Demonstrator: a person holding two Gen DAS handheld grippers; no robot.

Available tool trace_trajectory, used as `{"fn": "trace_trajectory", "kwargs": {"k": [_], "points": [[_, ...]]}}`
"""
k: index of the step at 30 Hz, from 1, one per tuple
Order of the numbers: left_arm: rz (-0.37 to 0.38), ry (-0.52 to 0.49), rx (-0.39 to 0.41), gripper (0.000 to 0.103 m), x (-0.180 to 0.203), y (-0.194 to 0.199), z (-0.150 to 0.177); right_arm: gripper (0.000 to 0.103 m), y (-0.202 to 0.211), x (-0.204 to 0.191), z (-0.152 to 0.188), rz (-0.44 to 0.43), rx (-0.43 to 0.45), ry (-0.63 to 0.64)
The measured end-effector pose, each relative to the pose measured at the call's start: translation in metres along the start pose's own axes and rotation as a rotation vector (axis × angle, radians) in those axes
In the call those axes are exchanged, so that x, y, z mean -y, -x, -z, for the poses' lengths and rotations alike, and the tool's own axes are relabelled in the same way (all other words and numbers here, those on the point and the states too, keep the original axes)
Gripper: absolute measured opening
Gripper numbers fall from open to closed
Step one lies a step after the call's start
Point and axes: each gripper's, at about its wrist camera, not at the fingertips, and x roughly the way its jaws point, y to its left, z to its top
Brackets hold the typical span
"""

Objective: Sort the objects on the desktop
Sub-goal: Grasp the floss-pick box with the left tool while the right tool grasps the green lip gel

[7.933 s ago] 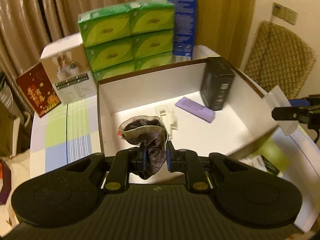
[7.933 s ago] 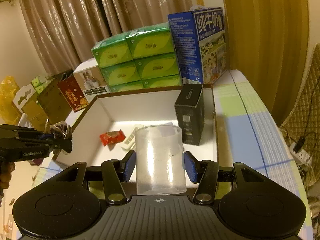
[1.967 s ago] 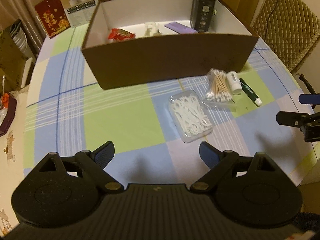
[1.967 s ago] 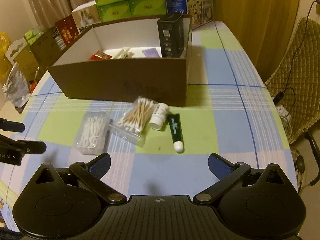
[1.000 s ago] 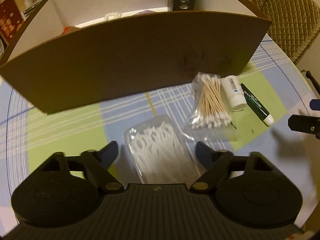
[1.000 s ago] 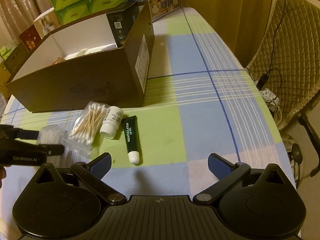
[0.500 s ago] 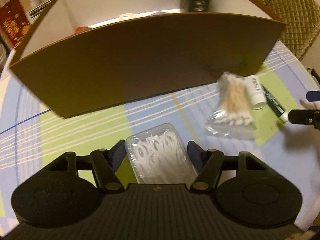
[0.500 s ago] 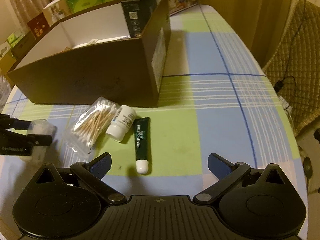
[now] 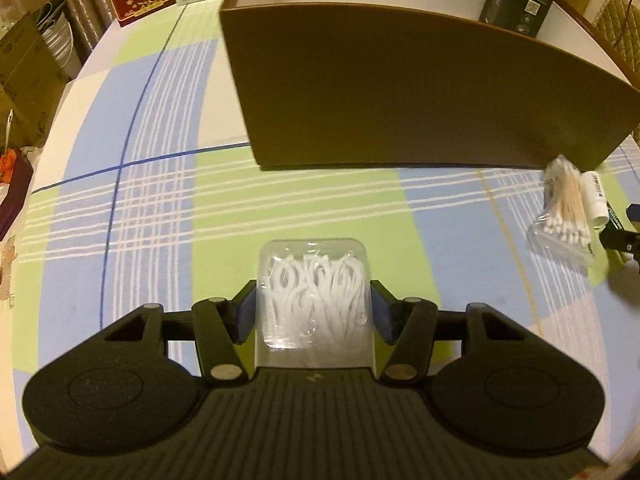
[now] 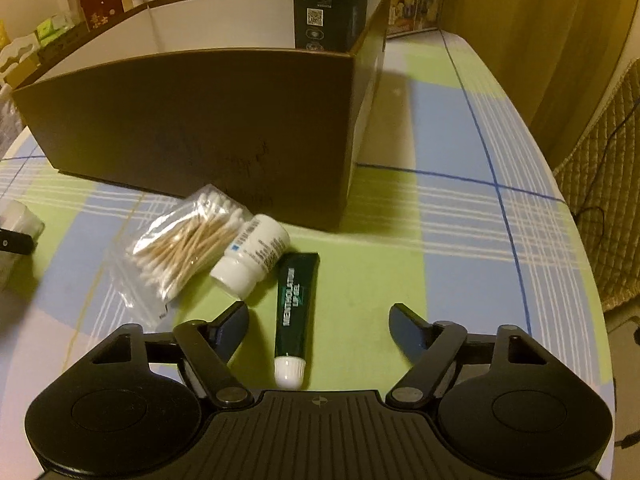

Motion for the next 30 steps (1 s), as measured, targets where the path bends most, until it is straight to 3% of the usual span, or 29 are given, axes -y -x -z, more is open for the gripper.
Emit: {"fn": "trace_trajectory", "kwargs": {"k": [12,17,30], "points": [[0.013,-0.031,0.031,0.053,0.001,0.002,0.002,0.043,0.002,-0.01,0.001,0.0,0.009,0.011],[0.055,-0.079,0.036,0.052,0.006,0.006,0.011,0.014,0.01,-0.013,0.006,0.003,-0.007,-0.003],[0.099,-0.136,0.029,0.052,0.007,0.022,0.04,0.013,0.037,-0.02,0.037,-0.011,-0.037,-0.078]]}}
